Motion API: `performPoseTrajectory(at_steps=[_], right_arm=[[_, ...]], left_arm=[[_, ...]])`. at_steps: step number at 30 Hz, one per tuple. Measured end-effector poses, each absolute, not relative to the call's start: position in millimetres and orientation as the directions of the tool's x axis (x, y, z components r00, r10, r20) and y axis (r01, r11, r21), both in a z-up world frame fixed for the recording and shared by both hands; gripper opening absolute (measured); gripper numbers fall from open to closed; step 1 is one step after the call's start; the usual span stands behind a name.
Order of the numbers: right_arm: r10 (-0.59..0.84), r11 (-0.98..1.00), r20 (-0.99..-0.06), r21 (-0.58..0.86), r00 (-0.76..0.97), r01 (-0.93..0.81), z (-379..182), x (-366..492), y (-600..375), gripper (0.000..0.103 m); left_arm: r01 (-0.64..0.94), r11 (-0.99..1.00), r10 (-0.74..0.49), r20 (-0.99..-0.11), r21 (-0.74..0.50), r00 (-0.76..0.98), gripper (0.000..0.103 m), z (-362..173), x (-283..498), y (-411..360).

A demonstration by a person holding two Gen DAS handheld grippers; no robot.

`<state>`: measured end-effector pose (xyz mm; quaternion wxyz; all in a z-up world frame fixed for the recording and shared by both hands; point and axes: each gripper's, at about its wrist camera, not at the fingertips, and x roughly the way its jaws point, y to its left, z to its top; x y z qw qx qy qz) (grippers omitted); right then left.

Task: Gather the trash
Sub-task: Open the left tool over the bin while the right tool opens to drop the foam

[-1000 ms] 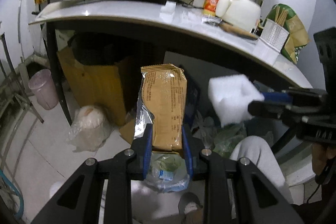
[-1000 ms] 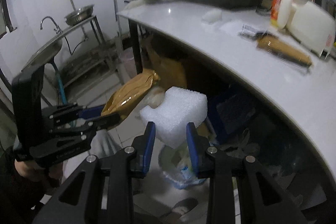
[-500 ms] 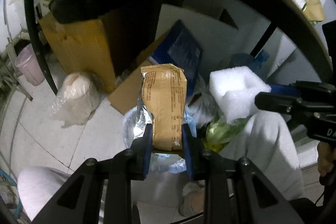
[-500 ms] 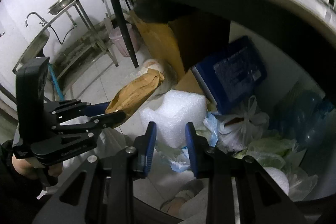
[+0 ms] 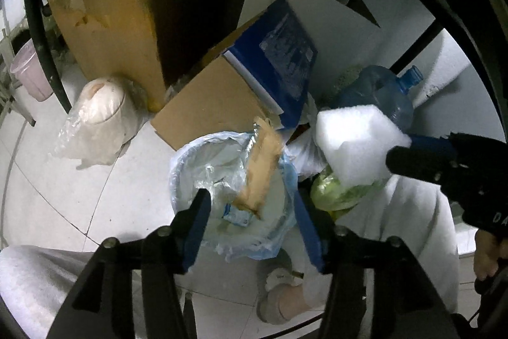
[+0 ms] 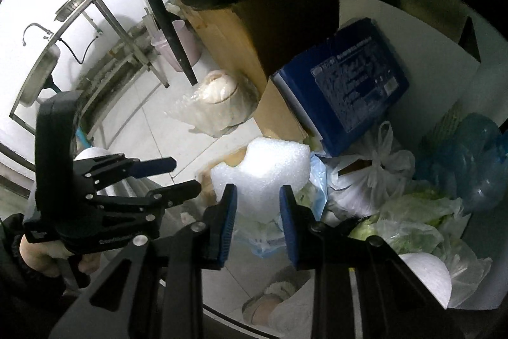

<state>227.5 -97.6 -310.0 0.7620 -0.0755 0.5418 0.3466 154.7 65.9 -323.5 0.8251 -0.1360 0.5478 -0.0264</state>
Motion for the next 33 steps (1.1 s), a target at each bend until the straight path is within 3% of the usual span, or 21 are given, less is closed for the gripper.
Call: performPoseTrajectory(at_steps=[20, 26, 33], right_arm=[[0.384, 0.736, -0.921, 0.261, 0.068, -0.625, -369.6, 237.9, -39.9, 0.025], [0.370, 0.750, -0.926, 0.250, 0.076, -0.612, -368.5, 241.9, -29.9, 0.041], [0.369, 0.751, -0.925, 0.239, 0.091, -0.616, -359.0, 237.4, -32.4, 0.042]], left_arm=[[-0.220, 0.940, -0.144, -0.887, -0.262, 0.439, 0.054, -320.4, 133.2, 124.7], [-0.245, 0.933, -0.128, -0.880, -0.264, 0.458, 0.054, -314.9, 126.7, 140.9], [-0.237, 0.934, -0.125, -0.865, -0.268, 0.486, 0.054, -303.3, 122.0, 141.5]])
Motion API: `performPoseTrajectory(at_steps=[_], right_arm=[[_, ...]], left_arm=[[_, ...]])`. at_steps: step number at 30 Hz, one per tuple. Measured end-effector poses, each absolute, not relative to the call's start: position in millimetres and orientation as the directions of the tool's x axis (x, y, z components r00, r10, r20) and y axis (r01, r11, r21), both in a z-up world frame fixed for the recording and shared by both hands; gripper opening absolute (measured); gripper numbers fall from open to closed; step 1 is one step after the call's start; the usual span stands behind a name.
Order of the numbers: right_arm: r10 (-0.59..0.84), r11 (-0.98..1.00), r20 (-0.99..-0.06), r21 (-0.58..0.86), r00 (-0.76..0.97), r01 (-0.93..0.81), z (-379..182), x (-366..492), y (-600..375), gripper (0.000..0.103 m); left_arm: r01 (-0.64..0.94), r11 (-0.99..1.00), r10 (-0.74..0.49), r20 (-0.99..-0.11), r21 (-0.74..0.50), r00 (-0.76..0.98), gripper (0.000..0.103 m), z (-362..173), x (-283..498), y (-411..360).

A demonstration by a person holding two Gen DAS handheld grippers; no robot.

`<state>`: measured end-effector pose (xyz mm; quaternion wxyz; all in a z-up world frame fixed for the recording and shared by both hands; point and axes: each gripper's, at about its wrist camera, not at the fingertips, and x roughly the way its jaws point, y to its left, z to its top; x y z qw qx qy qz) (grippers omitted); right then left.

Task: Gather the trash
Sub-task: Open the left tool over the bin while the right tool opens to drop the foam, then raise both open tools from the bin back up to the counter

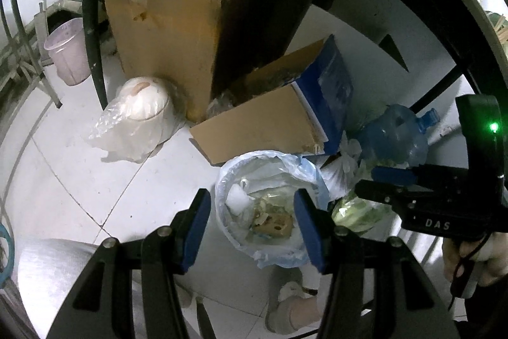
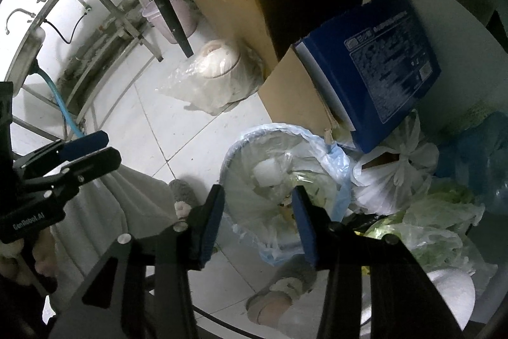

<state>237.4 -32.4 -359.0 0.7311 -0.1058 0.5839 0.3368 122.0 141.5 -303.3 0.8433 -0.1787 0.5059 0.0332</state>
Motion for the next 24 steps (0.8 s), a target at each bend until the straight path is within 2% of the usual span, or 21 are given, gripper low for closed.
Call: performPoseTrajectory(at_steps=[24], right_arm=[[0.432, 0.734, -0.880, 0.216, 0.198, -0.644, -286.4, 205.1, -57.5, 0.042]], left_arm=[[-0.170, 0.955, -0.103, -0.810, -0.242, 0.577, 0.054, -248.7, 100.0, 114.7]])
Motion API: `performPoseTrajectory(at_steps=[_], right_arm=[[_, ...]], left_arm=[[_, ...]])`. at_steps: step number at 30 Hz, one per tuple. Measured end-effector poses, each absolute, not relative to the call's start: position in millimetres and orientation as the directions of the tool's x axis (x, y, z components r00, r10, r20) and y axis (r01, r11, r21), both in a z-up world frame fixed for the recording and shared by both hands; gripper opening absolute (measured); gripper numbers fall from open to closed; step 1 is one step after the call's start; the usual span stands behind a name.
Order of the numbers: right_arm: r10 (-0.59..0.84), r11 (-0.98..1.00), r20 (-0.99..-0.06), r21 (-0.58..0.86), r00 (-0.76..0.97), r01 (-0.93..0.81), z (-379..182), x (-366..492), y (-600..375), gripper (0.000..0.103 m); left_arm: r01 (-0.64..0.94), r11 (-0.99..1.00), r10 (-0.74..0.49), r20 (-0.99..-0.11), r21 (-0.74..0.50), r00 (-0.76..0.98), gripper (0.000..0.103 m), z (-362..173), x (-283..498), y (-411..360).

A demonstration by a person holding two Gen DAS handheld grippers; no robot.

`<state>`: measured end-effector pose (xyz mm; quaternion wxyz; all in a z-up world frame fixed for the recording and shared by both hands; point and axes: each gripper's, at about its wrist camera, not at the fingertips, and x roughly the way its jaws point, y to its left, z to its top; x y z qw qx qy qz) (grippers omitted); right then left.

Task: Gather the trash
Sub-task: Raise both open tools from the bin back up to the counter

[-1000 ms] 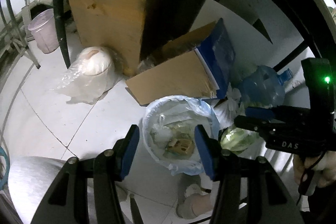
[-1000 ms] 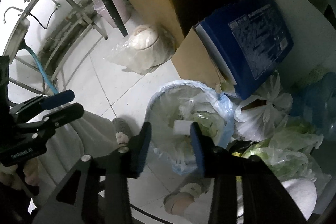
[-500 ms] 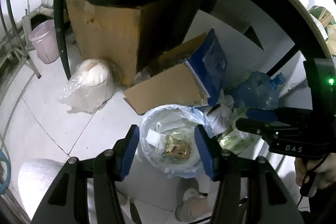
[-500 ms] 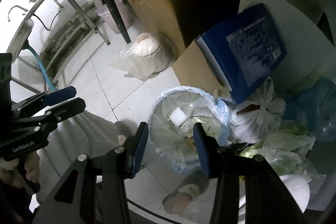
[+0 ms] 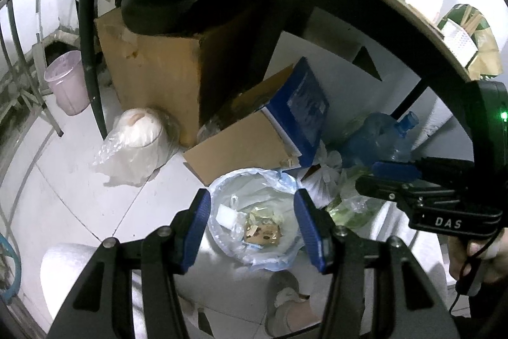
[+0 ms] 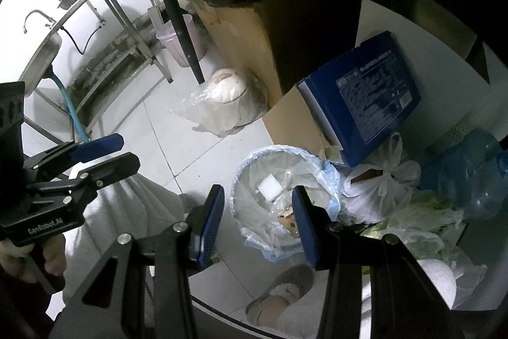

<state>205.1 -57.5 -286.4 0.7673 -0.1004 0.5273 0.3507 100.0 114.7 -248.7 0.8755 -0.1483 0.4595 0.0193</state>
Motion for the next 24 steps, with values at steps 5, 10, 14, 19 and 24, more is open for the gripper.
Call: performPoseTrajectory(at_steps=[5, 10, 14, 19, 24], right_arm=[[0.444, 0.733, -0.868, 0.209, 0.223, -0.647, -270.0, 197.0, -63.4, 0.042], [0.459, 0.731, -0.853, 0.205, 0.247, -0.651, -252.6, 189.9, -71.1, 0.042], [0.474, 0.728, -0.839, 0.204, 0.267, -0.654, -238.4, 185.8, -77.4, 0.042], [0.496, 0.723, -0.817, 0.203, 0.293, -0.660, -217.0, 180.4, -85.8, 0.042], [0.518, 0.719, -0.794, 0.202, 0.318, -0.665, -194.7, 177.3, -93.9, 0.042]], left_arm=[[-0.157, 0.959, -0.099, -0.798, -0.236, 0.594, 0.054, -237.6, 95.1, 109.3], [-0.144, 0.964, -0.092, -0.788, -0.224, 0.609, 0.054, -225.1, 89.8, 103.9], [-0.140, 0.967, -0.081, -0.775, -0.214, 0.626, 0.054, -212.7, 88.2, 100.9], [-0.131, 0.971, -0.068, -0.759, -0.199, 0.648, 0.054, -195.8, 87.8, 96.9], [-0.121, 0.975, -0.059, -0.744, -0.185, 0.666, 0.054, -178.0, 88.9, 92.0]])
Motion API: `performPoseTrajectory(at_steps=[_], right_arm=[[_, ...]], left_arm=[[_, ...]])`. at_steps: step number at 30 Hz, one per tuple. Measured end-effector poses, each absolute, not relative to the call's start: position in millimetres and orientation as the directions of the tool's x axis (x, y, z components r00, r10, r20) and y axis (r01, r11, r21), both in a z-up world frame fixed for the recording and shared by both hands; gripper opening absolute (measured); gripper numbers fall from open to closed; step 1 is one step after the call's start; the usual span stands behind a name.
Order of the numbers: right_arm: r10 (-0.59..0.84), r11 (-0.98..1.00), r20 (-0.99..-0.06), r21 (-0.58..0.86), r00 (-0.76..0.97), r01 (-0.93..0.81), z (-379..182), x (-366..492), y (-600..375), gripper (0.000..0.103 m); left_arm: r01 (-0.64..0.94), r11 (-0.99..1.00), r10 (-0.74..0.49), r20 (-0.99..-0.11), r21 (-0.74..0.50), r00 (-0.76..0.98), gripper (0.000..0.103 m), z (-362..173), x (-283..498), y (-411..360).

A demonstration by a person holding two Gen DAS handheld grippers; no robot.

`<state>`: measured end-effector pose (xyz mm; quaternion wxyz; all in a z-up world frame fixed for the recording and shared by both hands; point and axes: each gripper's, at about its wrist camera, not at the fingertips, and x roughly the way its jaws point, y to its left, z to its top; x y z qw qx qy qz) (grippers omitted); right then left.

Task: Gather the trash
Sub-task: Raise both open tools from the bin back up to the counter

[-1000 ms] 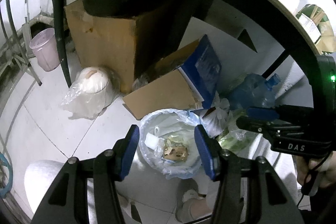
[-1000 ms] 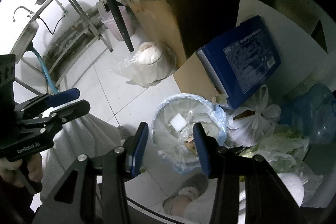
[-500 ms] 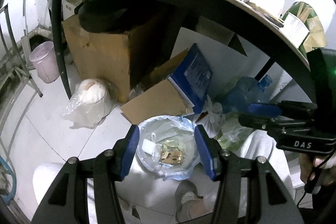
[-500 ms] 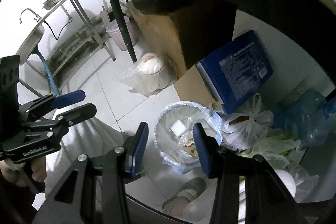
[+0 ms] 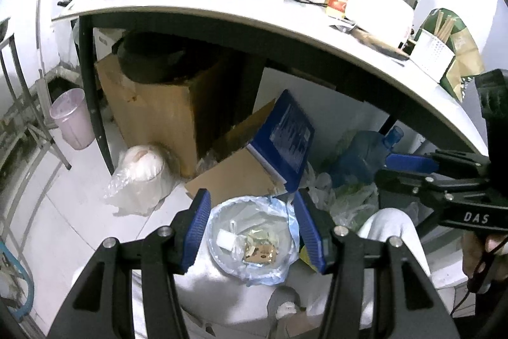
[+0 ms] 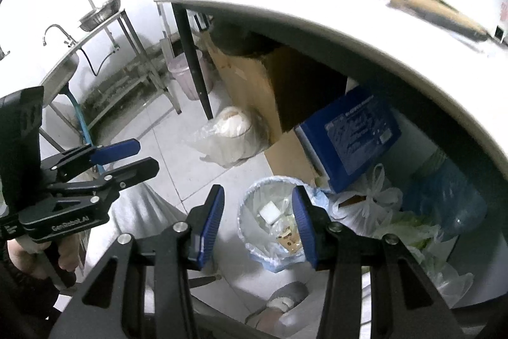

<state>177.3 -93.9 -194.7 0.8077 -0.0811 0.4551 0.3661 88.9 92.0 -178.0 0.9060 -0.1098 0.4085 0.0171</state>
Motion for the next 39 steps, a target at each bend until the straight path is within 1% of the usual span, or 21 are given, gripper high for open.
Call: performPoseTrajectory(at_steps=[8, 21, 29, 33, 39], right_arm=[[0.553, 0.714, -0.752, 0.204, 0.360, -0.670, -158.1, 177.7, -108.9, 0.042], [0.569, 0.739, -0.698, 0.201, 0.435, -0.643, -117.0, 196.2, -141.7, 0.042], [0.560, 0.757, -0.687, 0.199, 0.463, -0.622, -108.2, 212.4, -154.2, 0.042], [0.555, 0.767, -0.684, 0.199, 0.474, -0.611, -105.5, 221.4, -156.9, 0.042], [0.544, 0.784, -0.679, 0.202, 0.493, -0.587, -101.7, 241.3, -164.9, 0.042]], left_arm=[[-0.094, 0.982, -0.052, -0.719, -0.161, 0.693, 0.054, -149.9, 96.4, 82.4], [-0.034, 0.991, -0.064, -0.686, -0.129, 0.724, 0.055, -113.1, 124.9, 63.4], [-0.008, 0.993, -0.074, -0.676, -0.118, 0.733, 0.055, -100.8, 144.5, 55.1], [0.007, 0.994, -0.080, -0.672, -0.111, 0.736, 0.057, -96.3, 156.8, 52.9], [0.031, 0.994, -0.090, -0.664, -0.100, 0.742, 0.057, -88.9, 178.2, 50.5]])
